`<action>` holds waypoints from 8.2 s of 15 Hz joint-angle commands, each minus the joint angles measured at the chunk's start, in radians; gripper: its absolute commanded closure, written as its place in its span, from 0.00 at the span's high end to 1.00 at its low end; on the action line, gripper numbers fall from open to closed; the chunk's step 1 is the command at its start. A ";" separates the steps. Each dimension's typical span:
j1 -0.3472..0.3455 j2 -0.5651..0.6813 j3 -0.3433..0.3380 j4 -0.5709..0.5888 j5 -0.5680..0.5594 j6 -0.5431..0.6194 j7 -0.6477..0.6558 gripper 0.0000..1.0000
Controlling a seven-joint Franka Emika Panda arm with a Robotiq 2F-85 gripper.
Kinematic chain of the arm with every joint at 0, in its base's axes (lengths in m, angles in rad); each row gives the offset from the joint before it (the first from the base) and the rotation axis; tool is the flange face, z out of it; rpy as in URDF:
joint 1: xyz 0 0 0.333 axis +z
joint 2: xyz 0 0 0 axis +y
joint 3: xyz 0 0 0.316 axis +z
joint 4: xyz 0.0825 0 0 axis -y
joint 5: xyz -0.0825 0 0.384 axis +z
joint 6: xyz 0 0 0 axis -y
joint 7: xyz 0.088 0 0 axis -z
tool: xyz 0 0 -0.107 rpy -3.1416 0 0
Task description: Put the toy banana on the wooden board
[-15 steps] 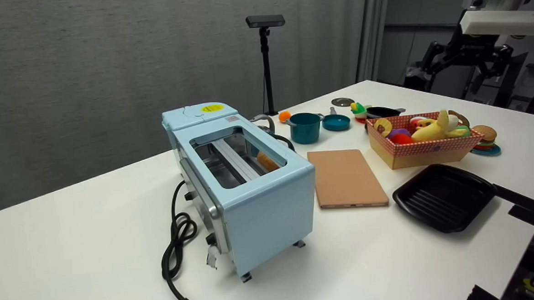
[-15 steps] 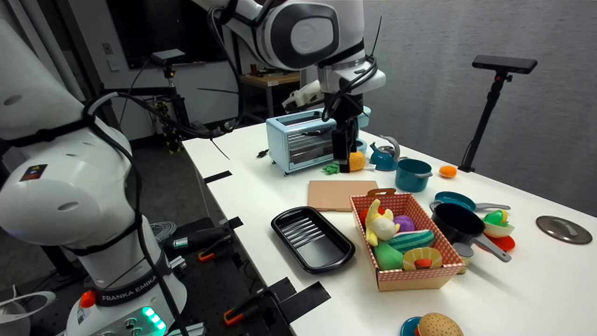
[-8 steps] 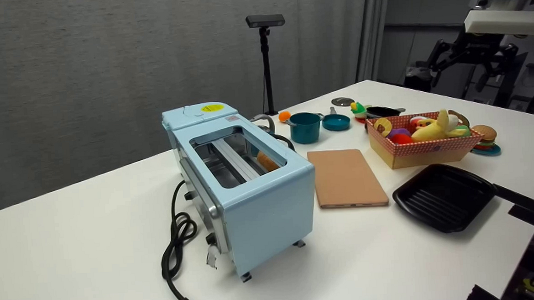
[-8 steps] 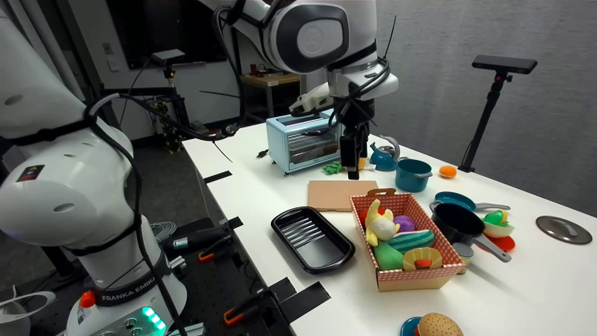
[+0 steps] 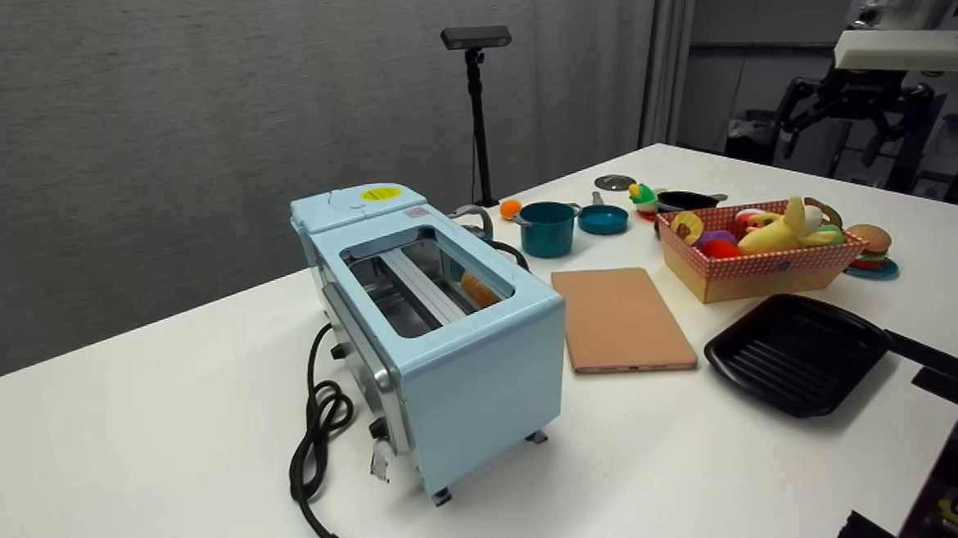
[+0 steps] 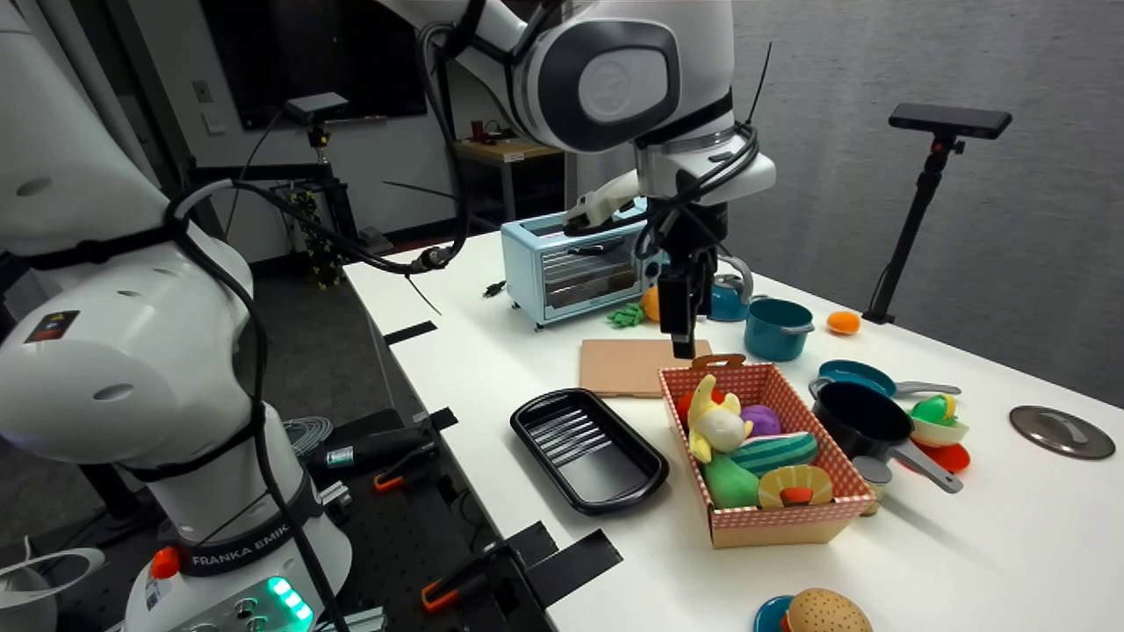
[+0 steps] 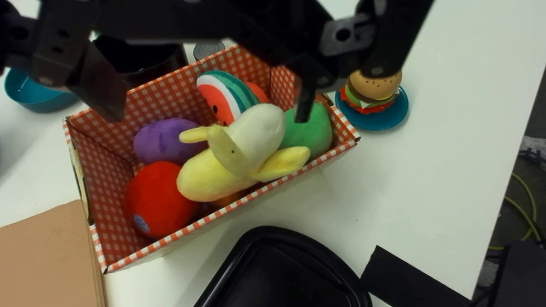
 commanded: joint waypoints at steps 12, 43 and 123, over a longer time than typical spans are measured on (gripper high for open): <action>0.015 0.158 -0.033 0.086 -0.103 0.029 0.077 1.00; 0.042 0.266 -0.069 0.049 -0.184 0.226 0.077 1.00; 0.326 0.456 0.034 0.173 -0.175 0.186 -0.129 0.95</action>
